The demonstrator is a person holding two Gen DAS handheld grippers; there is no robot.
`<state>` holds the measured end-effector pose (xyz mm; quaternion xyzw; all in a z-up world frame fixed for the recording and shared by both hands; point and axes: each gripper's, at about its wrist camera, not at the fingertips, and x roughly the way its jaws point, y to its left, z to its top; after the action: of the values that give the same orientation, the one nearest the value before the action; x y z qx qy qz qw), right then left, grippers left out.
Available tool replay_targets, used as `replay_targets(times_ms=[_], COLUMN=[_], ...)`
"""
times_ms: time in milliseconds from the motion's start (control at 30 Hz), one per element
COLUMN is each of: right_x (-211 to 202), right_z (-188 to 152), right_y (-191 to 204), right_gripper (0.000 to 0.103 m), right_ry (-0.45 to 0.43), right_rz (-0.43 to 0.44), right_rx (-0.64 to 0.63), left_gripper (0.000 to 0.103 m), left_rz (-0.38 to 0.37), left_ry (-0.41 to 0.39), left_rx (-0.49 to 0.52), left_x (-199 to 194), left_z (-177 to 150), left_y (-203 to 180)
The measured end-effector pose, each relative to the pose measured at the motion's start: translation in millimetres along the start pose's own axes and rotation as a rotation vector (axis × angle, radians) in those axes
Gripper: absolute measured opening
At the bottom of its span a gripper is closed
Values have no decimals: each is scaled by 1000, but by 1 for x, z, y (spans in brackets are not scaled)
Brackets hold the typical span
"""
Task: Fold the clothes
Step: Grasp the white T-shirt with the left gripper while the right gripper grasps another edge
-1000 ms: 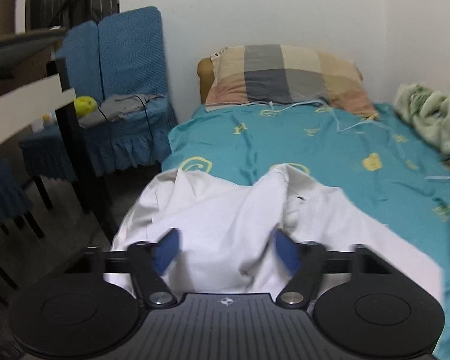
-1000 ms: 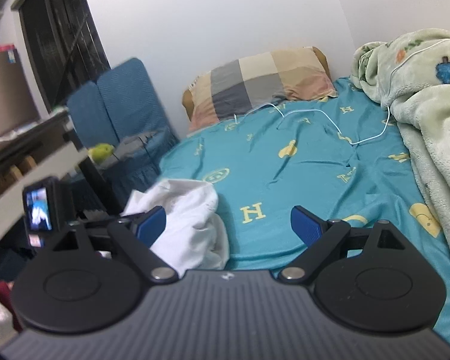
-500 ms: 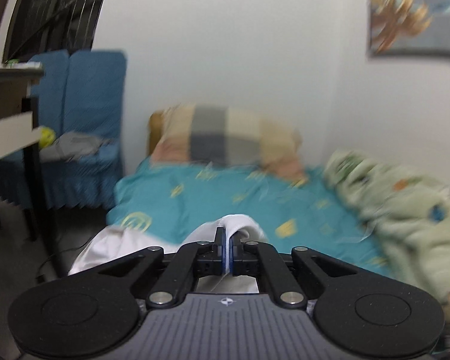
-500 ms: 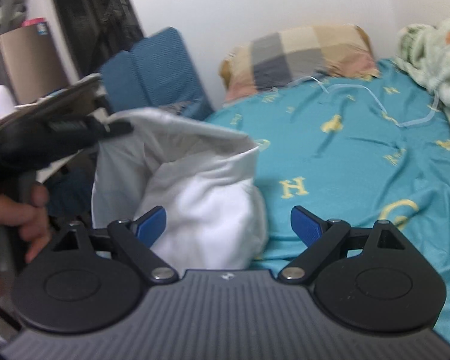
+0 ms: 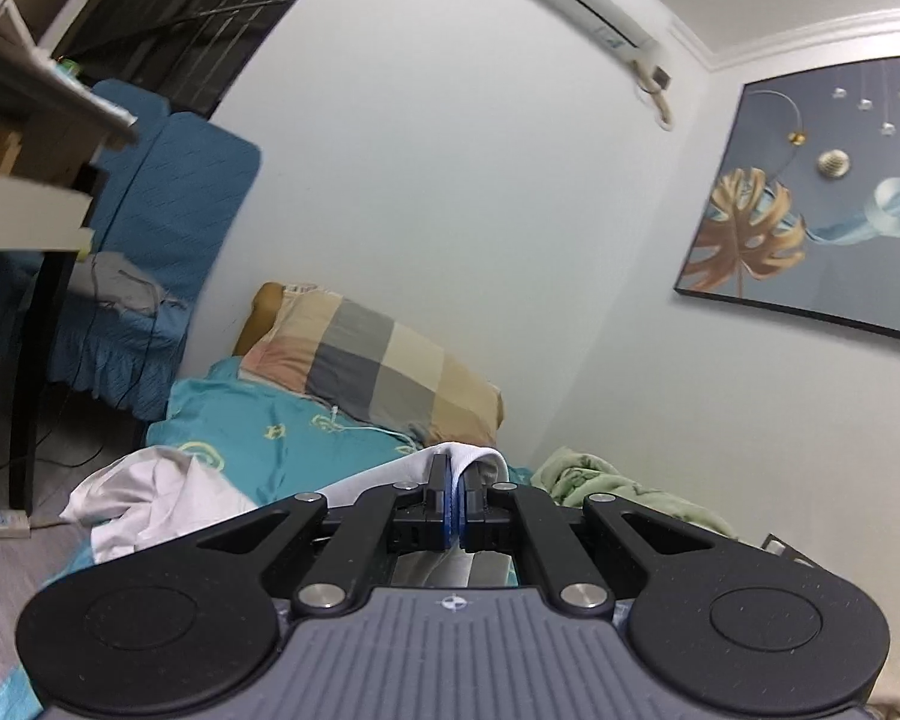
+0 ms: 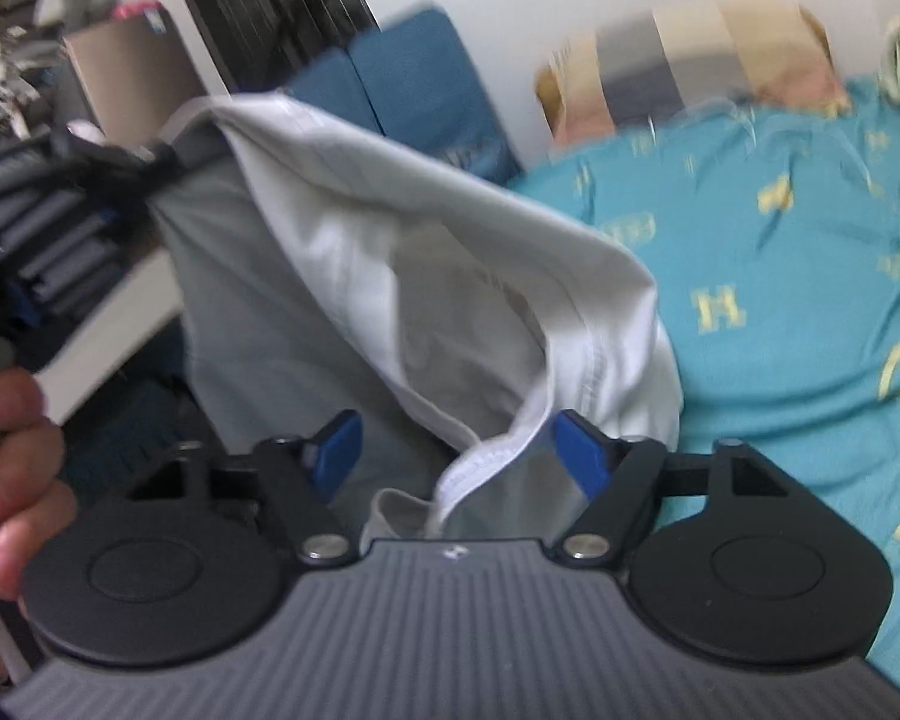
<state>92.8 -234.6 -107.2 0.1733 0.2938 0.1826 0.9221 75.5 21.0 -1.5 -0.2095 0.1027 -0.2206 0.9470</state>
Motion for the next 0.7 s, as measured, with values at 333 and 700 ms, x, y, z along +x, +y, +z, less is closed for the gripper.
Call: replay_targets(times_ms=[333, 700], right_x=[23, -76], right_z=[-12, 29], right_y=[-27, -39], right_gripper=[8, 7], right_ry=[238, -99], right_rz=[-105, -108], right_rx=[136, 223], left_gripper=[2, 4], left_rz=[138, 259], left_ry=[26, 272], left_rx=[-105, -118], left_x=[7, 37], left_z=[-2, -32], left_y=[50, 73])
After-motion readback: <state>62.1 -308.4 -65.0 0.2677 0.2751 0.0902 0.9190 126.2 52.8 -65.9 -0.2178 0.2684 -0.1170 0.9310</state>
